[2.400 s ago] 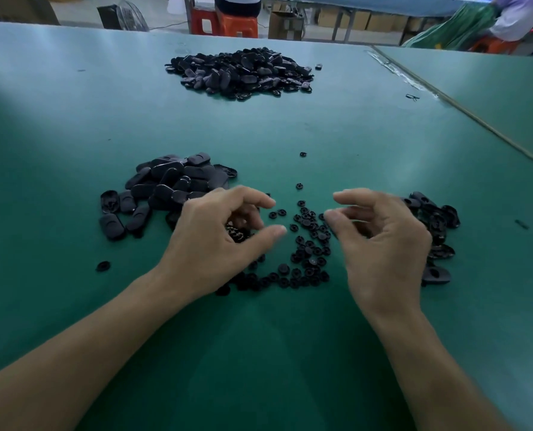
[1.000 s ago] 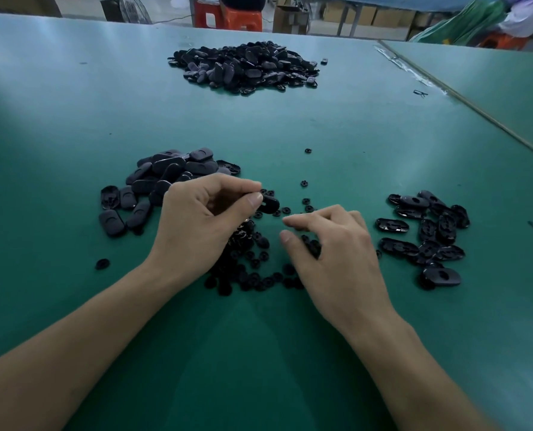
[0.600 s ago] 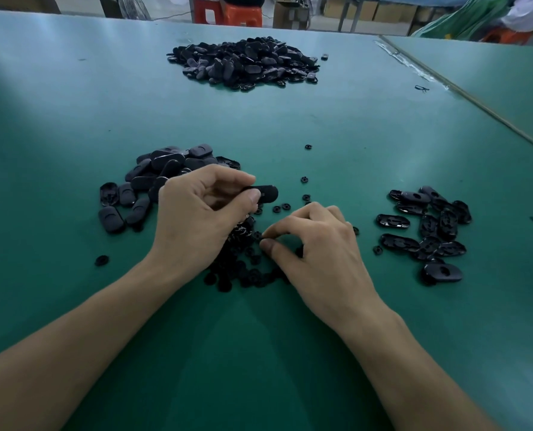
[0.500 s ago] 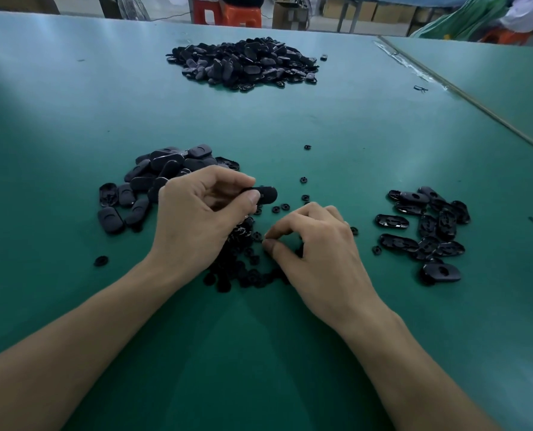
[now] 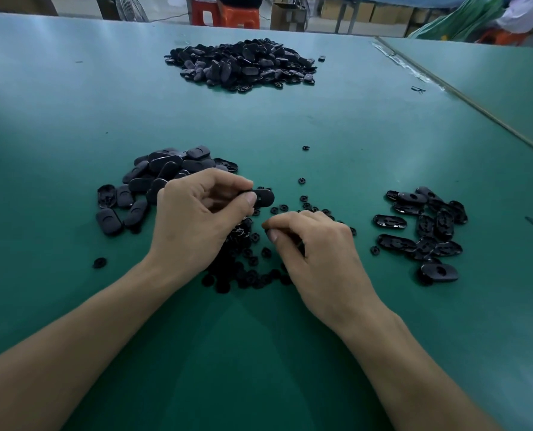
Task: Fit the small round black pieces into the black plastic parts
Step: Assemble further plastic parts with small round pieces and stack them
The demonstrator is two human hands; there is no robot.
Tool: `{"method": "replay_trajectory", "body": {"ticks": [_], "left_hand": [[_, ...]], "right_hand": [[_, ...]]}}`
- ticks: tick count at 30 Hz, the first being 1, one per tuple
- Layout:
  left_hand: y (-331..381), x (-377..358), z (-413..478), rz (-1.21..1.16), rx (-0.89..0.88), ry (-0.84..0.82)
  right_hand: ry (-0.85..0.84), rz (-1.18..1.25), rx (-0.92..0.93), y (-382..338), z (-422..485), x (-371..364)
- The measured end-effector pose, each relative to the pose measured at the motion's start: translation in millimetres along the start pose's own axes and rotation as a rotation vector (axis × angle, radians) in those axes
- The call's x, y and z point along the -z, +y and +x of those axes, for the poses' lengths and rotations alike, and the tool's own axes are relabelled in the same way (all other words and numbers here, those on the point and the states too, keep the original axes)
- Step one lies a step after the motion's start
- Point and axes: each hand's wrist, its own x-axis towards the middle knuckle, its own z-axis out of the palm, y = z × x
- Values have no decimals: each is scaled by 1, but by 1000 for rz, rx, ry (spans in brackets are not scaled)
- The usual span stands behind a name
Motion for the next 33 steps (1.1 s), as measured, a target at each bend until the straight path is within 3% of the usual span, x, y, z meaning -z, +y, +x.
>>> {"method": "replay_trajectory", "body": {"ticks": [33], "left_hand": [[-1, 0, 0, 41, -1, -9]], "right_hand": [[-44, -78, 9, -3, 0, 0]]}}
